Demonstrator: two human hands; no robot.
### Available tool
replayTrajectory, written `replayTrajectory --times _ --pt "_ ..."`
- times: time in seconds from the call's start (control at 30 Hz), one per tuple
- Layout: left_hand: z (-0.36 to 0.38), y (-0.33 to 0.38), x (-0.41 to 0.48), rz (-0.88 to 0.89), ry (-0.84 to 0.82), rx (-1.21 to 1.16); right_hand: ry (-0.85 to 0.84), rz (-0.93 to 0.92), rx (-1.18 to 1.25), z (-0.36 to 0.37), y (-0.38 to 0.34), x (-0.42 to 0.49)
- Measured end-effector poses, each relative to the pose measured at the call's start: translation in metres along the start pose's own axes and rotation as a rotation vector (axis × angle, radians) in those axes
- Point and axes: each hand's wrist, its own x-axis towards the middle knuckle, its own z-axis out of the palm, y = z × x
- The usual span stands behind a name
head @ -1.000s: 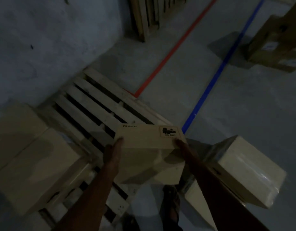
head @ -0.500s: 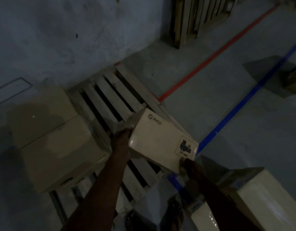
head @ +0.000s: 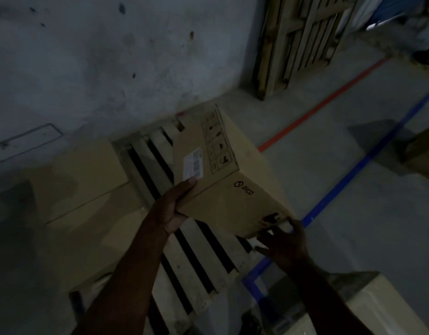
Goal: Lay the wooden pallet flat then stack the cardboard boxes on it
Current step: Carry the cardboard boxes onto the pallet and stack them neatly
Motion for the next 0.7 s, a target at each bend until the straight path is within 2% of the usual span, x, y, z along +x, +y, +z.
replayTrajectory --times 0.03,0.1,0.13,0.17,0.23,0.27,0.3,0.43,0.53,0.7 --pt "0.000 0.008 -0.001 0.043 -0.014 0.031 0.070 -0.109 -0.055 0.007 -0.018 0.002" --pt "0.013 0.020 0.000 0.087 -0.024 0.175 0.095 -0.430 -0.235 0.049 -0.066 -0.016" --pt "0.020 0.020 0.006 0.086 -0.009 0.279 0.028 -0.571 -0.329 0.073 -0.084 -0.023" --pt "0.028 0.018 0.014 0.100 0.000 0.348 -0.072 -0.620 -0.431 0.100 -0.097 -0.032" --pt "0.047 0.016 0.026 0.136 0.059 0.379 -0.254 -0.586 -0.623 0.136 -0.106 -0.044" --pt "0.050 0.013 0.031 0.162 0.119 0.391 -0.318 -0.566 -0.644 0.143 -0.103 -0.045" --pt "0.048 0.011 0.035 0.178 0.155 0.389 -0.316 -0.547 -0.690 0.144 -0.098 -0.035" --pt "0.027 0.002 0.029 0.116 0.173 0.390 -0.182 -0.485 -0.698 0.127 -0.072 -0.023" --pt "0.016 -0.006 0.018 0.055 0.223 0.352 -0.146 -0.472 -0.719 0.130 -0.058 -0.031" --pt "0.007 -0.019 0.003 0.042 0.305 0.236 -0.010 -0.682 -0.969 0.137 -0.042 -0.035"
